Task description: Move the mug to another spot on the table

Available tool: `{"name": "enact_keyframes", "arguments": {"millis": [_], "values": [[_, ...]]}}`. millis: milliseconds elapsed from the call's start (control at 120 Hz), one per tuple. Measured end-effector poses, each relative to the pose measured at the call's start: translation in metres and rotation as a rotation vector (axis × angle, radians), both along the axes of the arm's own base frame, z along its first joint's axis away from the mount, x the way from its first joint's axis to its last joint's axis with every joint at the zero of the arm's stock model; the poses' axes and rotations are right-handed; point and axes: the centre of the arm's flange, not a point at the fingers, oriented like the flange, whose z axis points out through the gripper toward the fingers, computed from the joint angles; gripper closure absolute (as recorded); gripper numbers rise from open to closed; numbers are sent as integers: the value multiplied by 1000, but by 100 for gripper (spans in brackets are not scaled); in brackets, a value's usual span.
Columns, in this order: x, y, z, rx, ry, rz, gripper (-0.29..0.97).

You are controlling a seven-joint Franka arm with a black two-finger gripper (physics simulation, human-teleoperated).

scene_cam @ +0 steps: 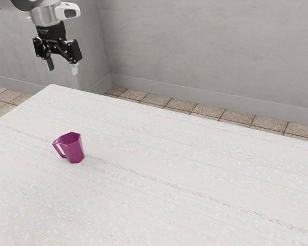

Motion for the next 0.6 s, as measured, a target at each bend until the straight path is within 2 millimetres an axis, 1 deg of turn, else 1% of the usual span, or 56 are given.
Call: {"name": "enact_keyframes", "arguments": {"millis": [100,233,367,400,500,600], "values": [[1,0,-1,0,0,-3,0],[8,-8,-10,1,9,-22,0],[11,-3,-15,3,14,-18,0],[11,2,-16,6,16,-20,0],[8,28,-18,6,18,-47,0],[1,57,-33,-28,44,-69,0]]}}
